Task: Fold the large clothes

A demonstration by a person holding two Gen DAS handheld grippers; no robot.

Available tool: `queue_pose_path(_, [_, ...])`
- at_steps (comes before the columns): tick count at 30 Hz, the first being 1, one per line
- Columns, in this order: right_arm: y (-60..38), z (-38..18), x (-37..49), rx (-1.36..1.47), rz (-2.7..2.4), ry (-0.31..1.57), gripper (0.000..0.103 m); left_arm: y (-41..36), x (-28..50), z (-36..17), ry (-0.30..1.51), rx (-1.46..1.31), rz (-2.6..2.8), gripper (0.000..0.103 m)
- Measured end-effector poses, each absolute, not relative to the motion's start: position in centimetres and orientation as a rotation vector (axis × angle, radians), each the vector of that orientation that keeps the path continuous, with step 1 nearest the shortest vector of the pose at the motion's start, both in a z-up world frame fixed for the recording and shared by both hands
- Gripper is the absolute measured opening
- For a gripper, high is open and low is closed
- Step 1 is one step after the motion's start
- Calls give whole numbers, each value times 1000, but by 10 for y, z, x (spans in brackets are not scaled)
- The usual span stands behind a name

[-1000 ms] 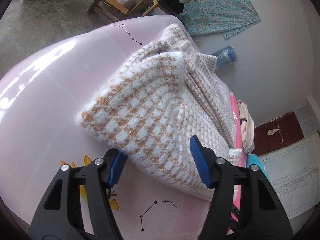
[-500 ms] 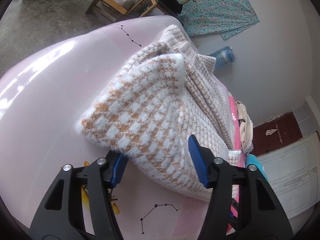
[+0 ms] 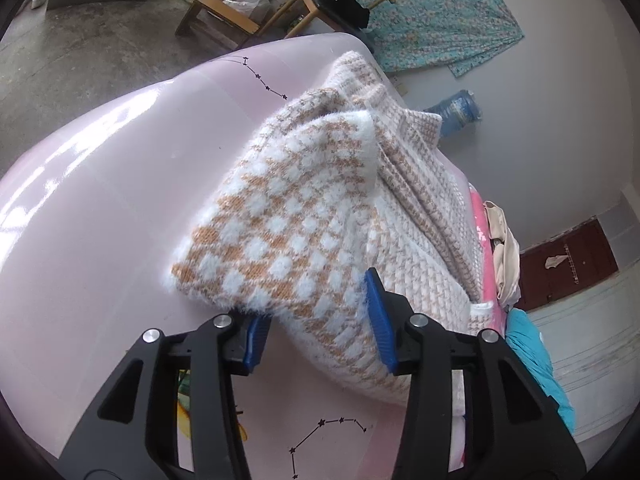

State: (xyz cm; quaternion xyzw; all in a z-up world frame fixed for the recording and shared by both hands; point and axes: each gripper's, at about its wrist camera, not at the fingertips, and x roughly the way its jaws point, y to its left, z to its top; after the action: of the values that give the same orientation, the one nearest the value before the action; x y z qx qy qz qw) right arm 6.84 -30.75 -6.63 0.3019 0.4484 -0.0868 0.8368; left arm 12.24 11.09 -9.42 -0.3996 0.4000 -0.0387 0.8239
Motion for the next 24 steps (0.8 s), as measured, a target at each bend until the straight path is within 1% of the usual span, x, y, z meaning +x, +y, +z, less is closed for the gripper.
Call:
queue_pose_path(1, [-306,-66,69,616,-194,946,41,109,123,-93,851,-830,-67,38])
queue_pose_path(2, [-305,-67,72,602,-197,944,36,105,125,-92,855,-792,-42,30])
queue_pose_path(4, [-302,-65,74,583,-187,938,19,101,125,-89,854,-723,-30,20])
queue_pose_path(5, [-300,-60,73,572,-168,925,16,94,124,-82,841,-646,-29,14])
queue_pose_path(6, [-299,-56,74,560,-161,916,13,89,121,-74,823,-581,-28,11])
queue_pose_path(7, [-297,-50,72,550,-154,902,12,86,119,-68,807,-543,-26,10])
queue_pose_path(8, [-298,-42,70,555,-139,880,12,80,113,-55,771,-477,-26,9])
queue_pose_path(12, [-303,-17,60,568,-85,819,9,75,96,-20,690,-393,-41,8])
queue_pose_path(16, [-303,0,46,555,-49,807,9,77,80,-2,691,-390,-68,8])
queue_pose_path(18, [-309,2,34,592,-27,827,9,84,71,-2,725,-414,-84,8])
queue_pose_path(21, [-314,-12,16,634,-21,877,10,96,55,-14,798,-442,-89,9])
queue_pose_path(22, [-316,-21,14,645,-16,902,13,101,52,-25,828,-456,-103,11])
queue_pose_path(23, [-320,-36,14,652,-27,960,16,106,53,-38,866,-464,-109,17])
queue_pose_path(24, [-323,-44,13,665,-31,990,21,111,54,-50,913,-470,-100,20])
